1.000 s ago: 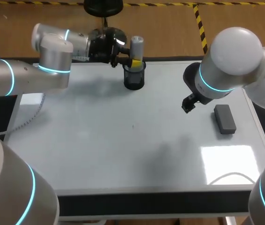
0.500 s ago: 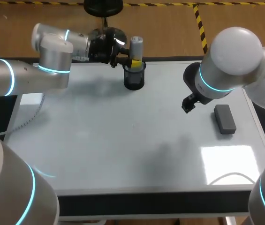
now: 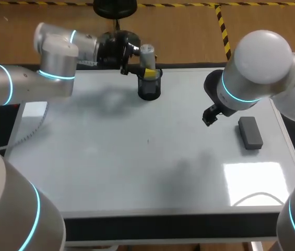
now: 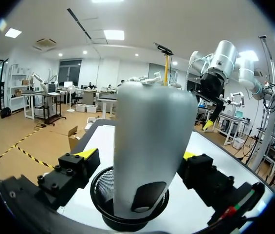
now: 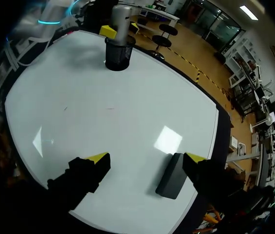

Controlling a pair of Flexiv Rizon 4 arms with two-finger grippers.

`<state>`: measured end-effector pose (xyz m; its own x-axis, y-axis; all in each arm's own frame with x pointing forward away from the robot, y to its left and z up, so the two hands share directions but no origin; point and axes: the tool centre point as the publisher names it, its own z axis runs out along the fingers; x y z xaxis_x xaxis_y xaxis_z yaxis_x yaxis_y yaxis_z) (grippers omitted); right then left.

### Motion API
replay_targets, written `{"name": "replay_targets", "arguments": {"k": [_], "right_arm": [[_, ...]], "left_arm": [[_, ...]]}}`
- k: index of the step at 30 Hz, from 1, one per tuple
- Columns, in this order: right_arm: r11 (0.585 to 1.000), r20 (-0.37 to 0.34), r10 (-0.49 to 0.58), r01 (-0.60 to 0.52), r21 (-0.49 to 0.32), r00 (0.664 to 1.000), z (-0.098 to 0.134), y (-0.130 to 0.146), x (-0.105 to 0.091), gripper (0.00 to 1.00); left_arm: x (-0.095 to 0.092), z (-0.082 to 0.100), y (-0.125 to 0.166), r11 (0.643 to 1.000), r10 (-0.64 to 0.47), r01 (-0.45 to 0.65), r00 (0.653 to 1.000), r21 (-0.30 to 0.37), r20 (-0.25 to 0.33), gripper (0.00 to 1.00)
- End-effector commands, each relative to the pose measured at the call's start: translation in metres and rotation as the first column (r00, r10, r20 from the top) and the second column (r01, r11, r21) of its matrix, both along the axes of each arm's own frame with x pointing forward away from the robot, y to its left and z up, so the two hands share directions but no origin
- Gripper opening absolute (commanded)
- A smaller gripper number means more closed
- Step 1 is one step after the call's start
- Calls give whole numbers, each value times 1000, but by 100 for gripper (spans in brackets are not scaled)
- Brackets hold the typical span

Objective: Pick up the inspection probe, press it on each red-marked spot on the whiteboard one by one, put down the probe, pick up the eraser, and wipe off all the red marks.

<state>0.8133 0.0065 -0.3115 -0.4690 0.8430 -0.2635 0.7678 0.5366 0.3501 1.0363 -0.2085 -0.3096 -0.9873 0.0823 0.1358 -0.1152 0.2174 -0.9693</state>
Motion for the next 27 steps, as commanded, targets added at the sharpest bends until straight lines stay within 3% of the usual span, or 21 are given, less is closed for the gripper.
{"name": "replay_targets", "arguments": {"k": [1, 27], "right_arm": [[1000, 0, 1, -1, 0, 1000, 0, -1, 0, 100], [1000, 0, 1, -1, 0, 1000, 0, -1, 0, 100]], "left_arm": [[0, 7, 2, 1000, -3, 3, 1000, -1, 6, 100], [3, 40, 22, 999, -27, 29, 998, -30, 54, 100]]}}
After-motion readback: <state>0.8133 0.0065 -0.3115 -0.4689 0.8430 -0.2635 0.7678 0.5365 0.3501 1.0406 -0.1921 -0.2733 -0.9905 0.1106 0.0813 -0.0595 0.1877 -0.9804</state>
